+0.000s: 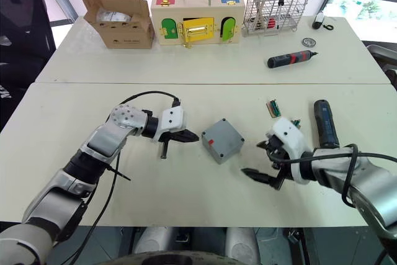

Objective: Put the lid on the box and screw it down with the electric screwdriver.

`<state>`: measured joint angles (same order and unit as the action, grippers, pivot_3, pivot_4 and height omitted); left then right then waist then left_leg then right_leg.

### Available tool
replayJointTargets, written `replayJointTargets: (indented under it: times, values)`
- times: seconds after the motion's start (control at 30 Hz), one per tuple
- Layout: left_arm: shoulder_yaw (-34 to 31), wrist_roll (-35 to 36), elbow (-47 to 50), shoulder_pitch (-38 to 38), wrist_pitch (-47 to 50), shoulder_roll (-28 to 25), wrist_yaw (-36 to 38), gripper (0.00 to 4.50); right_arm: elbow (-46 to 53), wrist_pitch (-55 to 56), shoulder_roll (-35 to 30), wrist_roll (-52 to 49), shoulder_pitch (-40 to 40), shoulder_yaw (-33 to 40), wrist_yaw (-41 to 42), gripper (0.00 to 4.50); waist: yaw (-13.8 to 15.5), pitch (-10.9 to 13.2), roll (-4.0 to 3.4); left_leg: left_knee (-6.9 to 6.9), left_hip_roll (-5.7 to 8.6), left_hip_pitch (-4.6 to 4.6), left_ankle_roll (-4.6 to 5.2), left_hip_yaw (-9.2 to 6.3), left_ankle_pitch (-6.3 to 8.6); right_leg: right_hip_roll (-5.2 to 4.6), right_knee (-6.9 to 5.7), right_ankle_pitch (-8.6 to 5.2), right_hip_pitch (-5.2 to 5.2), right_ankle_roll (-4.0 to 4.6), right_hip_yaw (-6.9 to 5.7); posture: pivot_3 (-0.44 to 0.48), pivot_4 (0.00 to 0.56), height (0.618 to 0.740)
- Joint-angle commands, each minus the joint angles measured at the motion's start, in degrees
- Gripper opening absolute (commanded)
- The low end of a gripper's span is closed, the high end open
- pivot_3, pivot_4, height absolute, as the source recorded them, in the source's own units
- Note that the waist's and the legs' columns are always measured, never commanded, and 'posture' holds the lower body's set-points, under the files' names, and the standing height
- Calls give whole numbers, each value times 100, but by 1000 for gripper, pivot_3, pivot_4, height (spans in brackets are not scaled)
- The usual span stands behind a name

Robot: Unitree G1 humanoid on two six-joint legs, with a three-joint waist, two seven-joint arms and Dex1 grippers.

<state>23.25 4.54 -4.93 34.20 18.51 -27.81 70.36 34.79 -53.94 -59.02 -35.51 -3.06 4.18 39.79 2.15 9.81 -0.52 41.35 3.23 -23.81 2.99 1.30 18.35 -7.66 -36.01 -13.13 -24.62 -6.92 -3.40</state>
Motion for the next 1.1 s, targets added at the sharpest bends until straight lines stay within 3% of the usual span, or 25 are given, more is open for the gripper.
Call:
replayJointTargets:
  times: [0.03,0.17,0.33,0.87,1.0,1.1]
  values:
    - [-13,290,526,-61,334,-11,165,0,-252,382,204,315,-345,-337,87,4482,20,1,1,1,0,0,0,-1,0,0,0,0,1,0,0,0,150,694]
    - [81,204,627,-110,387,171,-80,0,-567,637,443,620,-740,-788,220,4482,8,0,3,2,2,-1,0,0,0,-1,3,0,4,0,-1,0,150,694]
    - [203,105,627,-178,336,266,-188,0,-383,647,479,554,-688,-978,543,4482,0,0,2,2,2,-1,0,0,0,1,1,0,3,0,-1,0,150,694]
    - [145,51,321,-44,105,254,-309,0,635,-81,735,-111,-124,-669,359,4482,9,0,2,2,2,-1,-1,-2,0,-2,1,0,2,0,0,0,150,694]
    - [49,204,348,-7,219,177,-137,0,622,-312,874,-299,-15,-50,54,4482,14,0,2,2,2,-1,-1,-2,0,-2,0,0,2,0,0,0,150,694]
    - [-261,425,256,115,376,96,-101,0,826,-677,808,-780,287,968,-17,4482,25,0,3,3,2,-2,-1,-2,0,-3,1,0,3,0,0,0,150,694]
